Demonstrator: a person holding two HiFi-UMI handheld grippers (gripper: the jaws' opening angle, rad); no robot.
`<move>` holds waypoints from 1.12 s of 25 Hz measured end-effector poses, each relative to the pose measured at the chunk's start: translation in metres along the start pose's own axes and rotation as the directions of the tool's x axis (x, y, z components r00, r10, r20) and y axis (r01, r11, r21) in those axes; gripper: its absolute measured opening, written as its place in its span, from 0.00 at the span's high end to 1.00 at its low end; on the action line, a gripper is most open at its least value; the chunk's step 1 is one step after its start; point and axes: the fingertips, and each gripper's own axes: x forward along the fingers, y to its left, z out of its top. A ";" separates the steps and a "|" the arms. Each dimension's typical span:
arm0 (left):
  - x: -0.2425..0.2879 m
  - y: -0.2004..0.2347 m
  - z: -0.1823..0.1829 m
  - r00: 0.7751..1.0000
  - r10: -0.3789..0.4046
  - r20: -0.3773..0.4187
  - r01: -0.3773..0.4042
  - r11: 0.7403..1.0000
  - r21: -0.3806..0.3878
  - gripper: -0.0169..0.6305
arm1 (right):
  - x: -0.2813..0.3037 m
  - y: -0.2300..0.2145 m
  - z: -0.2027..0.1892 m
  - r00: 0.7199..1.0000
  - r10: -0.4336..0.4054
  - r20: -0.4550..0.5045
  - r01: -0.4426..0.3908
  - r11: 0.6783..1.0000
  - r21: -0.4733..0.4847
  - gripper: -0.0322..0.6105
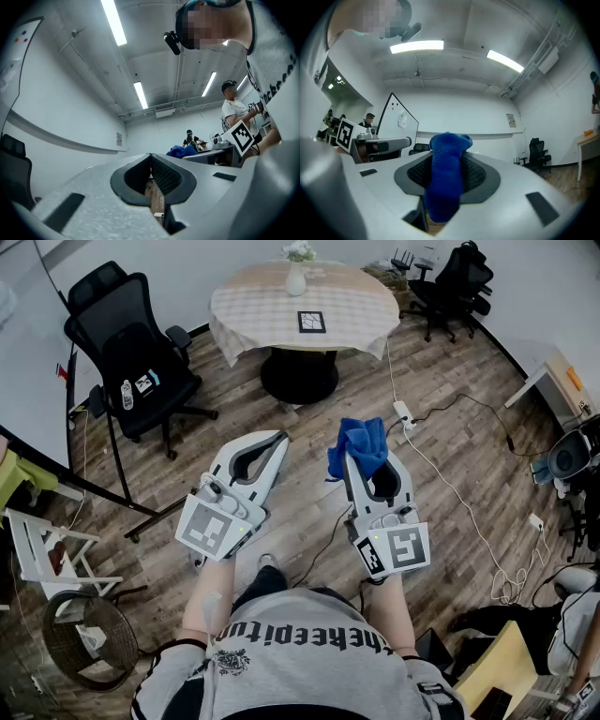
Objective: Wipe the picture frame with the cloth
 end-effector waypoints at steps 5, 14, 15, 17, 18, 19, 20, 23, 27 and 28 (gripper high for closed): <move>0.006 -0.002 -0.004 0.999 0.002 -0.044 -0.004 0.998 -0.058 0.95 | 0.005 -0.003 0.001 1.000 0.003 0.003 -0.003 1.000 -0.004 0.71; 0.005 0.019 -0.010 0.999 -0.003 -0.044 0.000 0.998 -0.064 0.95 | 0.027 0.004 -0.005 1.000 -0.001 0.001 0.001 1.000 -0.009 0.71; 0.005 0.023 -0.011 0.999 -0.005 -0.047 0.002 0.998 -0.063 0.95 | 0.030 0.005 -0.005 1.000 -0.004 0.001 0.004 1.000 -0.010 0.71; 0.005 0.029 -0.014 0.999 -0.012 -0.050 0.009 0.998 -0.065 0.95 | 0.036 0.005 -0.006 1.000 -0.018 0.008 0.018 1.000 -0.005 0.71; 0.005 0.033 -0.015 0.999 -0.016 -0.048 0.013 0.998 -0.066 0.95 | 0.039 0.005 -0.006 1.000 -0.028 0.012 0.028 1.000 0.000 0.71; 0.005 0.037 -0.015 0.999 -0.021 -0.043 0.019 0.998 -0.061 0.95 | 0.043 0.005 -0.006 0.999 -0.037 0.016 0.037 0.999 0.006 0.71; 0.005 0.041 -0.016 0.999 -0.028 -0.033 0.026 0.998 -0.051 0.95 | 0.046 0.005 -0.007 0.999 -0.044 0.018 0.044 0.999 0.011 0.71; 0.003 0.054 -0.018 0.998 -0.045 -0.031 0.044 0.998 -0.050 0.95 | 0.059 0.009 -0.011 0.998 -0.058 0.017 0.057 0.998 0.015 0.71; 0.002 0.072 -0.026 0.996 -0.069 -0.057 0.066 0.996 -0.060 0.95 | 0.075 0.015 -0.015 0.996 -0.081 0.024 0.080 0.996 0.025 0.71; 0.002 0.076 -0.027 0.995 -0.076 -0.058 0.072 0.995 -0.067 0.95 | 0.078 0.017 -0.015 0.996 -0.086 0.027 0.085 0.996 0.026 0.71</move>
